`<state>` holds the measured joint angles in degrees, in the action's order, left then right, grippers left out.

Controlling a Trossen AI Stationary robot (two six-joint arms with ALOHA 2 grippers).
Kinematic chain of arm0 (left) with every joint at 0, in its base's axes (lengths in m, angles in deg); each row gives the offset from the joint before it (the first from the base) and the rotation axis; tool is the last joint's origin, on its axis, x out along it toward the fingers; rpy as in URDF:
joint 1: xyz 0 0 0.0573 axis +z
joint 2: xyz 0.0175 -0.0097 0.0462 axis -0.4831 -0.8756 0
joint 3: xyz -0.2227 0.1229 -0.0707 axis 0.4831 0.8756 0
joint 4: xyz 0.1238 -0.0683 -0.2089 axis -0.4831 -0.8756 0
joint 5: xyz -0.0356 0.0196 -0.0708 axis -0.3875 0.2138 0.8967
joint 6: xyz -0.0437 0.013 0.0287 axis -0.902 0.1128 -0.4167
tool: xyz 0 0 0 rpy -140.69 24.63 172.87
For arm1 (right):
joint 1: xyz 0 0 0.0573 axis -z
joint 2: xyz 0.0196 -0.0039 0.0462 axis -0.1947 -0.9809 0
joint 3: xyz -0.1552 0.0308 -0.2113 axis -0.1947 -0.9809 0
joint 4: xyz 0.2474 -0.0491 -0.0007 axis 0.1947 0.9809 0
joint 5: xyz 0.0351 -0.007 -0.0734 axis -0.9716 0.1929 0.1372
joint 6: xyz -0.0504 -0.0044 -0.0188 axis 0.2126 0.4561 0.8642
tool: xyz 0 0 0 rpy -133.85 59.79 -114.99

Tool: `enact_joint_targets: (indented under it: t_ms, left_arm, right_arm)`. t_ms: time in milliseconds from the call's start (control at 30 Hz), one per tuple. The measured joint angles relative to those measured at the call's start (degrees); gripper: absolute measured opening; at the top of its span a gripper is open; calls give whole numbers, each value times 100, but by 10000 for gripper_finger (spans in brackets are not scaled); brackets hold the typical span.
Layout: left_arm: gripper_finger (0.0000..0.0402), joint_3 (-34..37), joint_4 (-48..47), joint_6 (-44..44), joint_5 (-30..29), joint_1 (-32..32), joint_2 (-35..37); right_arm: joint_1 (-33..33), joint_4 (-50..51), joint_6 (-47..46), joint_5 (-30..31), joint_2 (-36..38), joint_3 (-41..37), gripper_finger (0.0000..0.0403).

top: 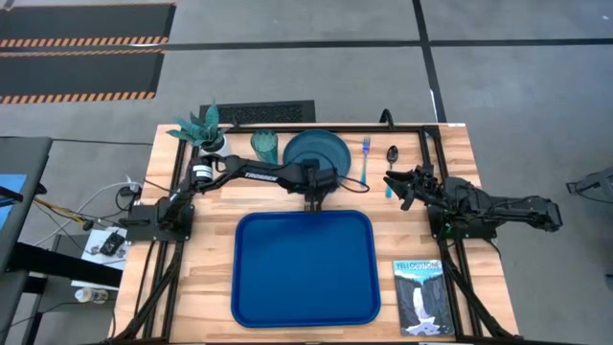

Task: Pick and place plate/cup/fork/spoon on tray
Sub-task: Put the blue plate on the left of the blue serving tray

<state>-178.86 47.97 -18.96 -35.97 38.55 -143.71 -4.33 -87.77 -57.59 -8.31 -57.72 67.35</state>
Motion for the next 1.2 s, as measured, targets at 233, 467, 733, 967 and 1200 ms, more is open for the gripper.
enact_joint_targets:
  t_ms: [233, 467, 733, 967, 1200]
  left_arm:
    - [12, 0, 160, 33, -346, 10, 60]
    - [3, -300, 146, 55, -398, -42, 68]
    - [1, -1086, -573, 109, -308, -327, 84]
    - [0, -1710, -1234, 82, -322, -722, 349]
    - [0, -1799, -2685, -765, -25, -1191, 839]
  right_arm:
    - [0, 0, -14, 0, 0, 0, 182]
    - [0, 0, -42, 0, 0, 0, 182]
    - [0, 0, -42, 2, 0, 0, 182]
    - [0, -1, -42, 2, 0, 0, 182]
    - [0, -1, -42, 2, 0, -1, 182]
